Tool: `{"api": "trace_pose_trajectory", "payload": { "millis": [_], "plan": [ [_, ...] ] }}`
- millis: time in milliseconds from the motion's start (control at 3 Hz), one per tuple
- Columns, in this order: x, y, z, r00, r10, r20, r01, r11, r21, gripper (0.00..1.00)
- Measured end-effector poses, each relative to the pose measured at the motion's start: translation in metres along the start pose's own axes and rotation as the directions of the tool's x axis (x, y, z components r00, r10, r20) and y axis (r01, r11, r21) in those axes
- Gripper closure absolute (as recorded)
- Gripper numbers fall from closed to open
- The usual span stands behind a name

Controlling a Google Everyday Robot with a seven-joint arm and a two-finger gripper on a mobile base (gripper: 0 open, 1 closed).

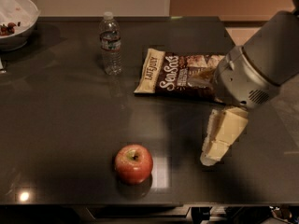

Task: Move apple near brown chip bag

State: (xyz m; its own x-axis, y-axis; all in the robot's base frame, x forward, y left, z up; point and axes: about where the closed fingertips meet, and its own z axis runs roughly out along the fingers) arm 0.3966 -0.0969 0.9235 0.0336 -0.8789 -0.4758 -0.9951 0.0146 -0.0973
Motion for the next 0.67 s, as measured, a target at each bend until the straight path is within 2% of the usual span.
{"api": "trace_pose_trajectory", "payload": {
  "millis": [667],
  "plan": [
    [-0.033,0.038,0.064,0.994,-0.082,0.076,0.090,0.9896,-0.113,0.00]
  ]
}}
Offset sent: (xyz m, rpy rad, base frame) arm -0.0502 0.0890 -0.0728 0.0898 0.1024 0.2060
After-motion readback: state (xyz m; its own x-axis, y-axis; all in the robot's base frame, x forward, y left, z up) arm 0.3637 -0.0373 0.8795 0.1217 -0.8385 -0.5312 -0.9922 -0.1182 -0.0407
